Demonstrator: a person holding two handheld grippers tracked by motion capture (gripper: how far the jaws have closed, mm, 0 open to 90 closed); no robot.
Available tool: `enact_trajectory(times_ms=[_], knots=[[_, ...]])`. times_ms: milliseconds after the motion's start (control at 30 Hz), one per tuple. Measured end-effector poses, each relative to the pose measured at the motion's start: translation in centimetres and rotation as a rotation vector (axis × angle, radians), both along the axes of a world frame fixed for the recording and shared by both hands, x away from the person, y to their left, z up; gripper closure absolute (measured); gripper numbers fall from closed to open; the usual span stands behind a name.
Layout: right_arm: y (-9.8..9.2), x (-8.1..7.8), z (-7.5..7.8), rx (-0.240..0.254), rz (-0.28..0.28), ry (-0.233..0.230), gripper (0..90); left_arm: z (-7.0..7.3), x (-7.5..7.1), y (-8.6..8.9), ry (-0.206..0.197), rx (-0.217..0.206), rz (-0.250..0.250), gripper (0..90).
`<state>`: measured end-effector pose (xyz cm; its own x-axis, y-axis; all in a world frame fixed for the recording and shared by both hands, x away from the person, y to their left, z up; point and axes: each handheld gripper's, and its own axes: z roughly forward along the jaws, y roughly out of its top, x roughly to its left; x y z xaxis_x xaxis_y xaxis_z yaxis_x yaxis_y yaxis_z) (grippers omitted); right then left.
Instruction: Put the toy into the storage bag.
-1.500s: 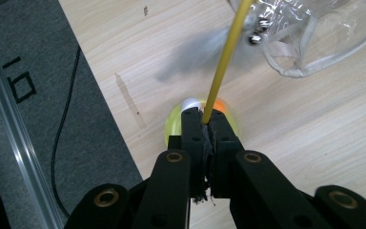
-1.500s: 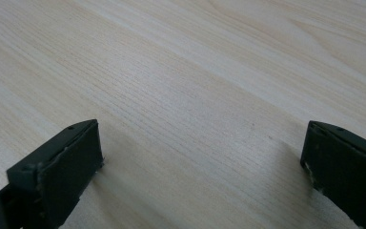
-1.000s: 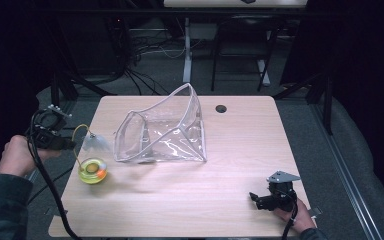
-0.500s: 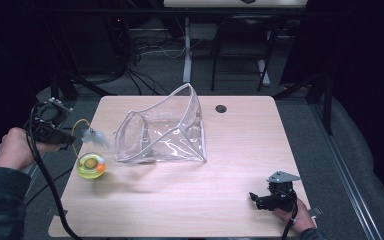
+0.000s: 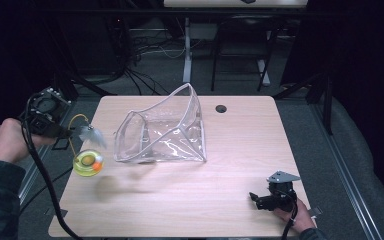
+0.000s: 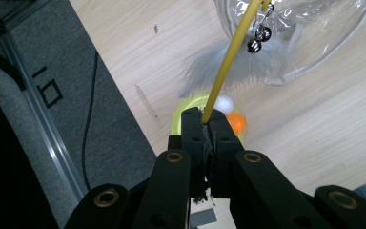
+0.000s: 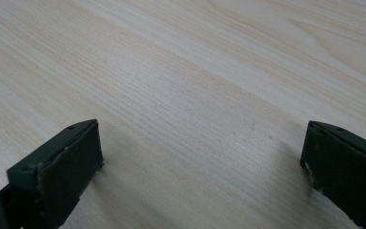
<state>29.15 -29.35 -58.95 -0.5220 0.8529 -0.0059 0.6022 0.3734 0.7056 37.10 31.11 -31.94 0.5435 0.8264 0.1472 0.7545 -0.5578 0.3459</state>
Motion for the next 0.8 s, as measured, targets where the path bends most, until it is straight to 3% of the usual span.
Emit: enact_trajectory(times_ms=[333, 500, 800], knots=[[0.0, 0.0, 0.0, 0.0, 0.001, 0.0, 0.0, 1.7, 0.4, -0.7, -0.016, 0.003, -0.001, 88.0], [0.0, 0.0, 0.0, 0.0, 0.001, 0.0, 0.0, 2.3, 0.6, -1.0, -0.005, 0.012, -0.013, 88.0], [0.0, 0.0, 0.0, 0.0, 0.001, -0.001, 0.0, 4.7, 0.9, -1.6, -0.024, 0.02, -0.017, 88.0]])
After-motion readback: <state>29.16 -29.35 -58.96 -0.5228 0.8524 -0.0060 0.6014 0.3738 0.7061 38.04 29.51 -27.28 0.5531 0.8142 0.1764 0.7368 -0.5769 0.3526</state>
